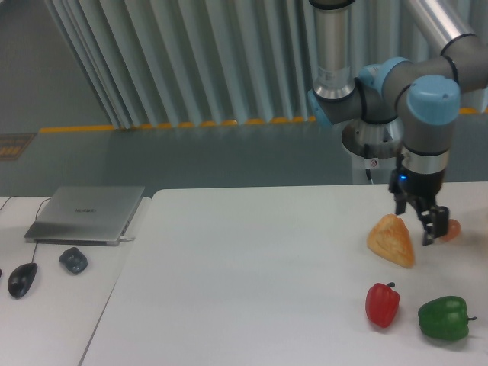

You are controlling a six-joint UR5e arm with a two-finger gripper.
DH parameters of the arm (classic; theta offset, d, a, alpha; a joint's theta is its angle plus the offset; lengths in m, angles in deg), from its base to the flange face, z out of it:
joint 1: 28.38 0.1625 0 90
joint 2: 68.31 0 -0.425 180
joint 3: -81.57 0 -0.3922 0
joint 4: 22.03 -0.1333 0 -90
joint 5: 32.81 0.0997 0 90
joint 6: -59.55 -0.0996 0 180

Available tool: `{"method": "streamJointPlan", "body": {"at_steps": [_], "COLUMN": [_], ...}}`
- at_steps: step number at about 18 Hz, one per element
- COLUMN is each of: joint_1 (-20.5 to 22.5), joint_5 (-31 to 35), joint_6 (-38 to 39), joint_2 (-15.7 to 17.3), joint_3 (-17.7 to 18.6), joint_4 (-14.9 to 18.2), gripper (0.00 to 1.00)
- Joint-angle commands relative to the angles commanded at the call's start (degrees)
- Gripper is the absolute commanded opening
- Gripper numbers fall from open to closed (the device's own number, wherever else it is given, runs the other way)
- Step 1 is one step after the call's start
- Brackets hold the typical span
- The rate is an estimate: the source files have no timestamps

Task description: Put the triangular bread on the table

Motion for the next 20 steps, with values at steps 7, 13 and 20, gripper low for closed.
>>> {"method": "streamJointPlan", "body": {"at_steps": [7,13,20], "joint_1": [4.7,8.4,9.6], "joint_5": [0.3,3.4,2.3], "joint_6": [-16.7,-27.3,-27.5], "joint_2": [-1.4,-5.1,-7.3], "joint_3": [-4.5,-6.9,-7.5], "joint_4": [1.1,1.8,1.7], "gripper": [1.0,1.0,1.0]}}
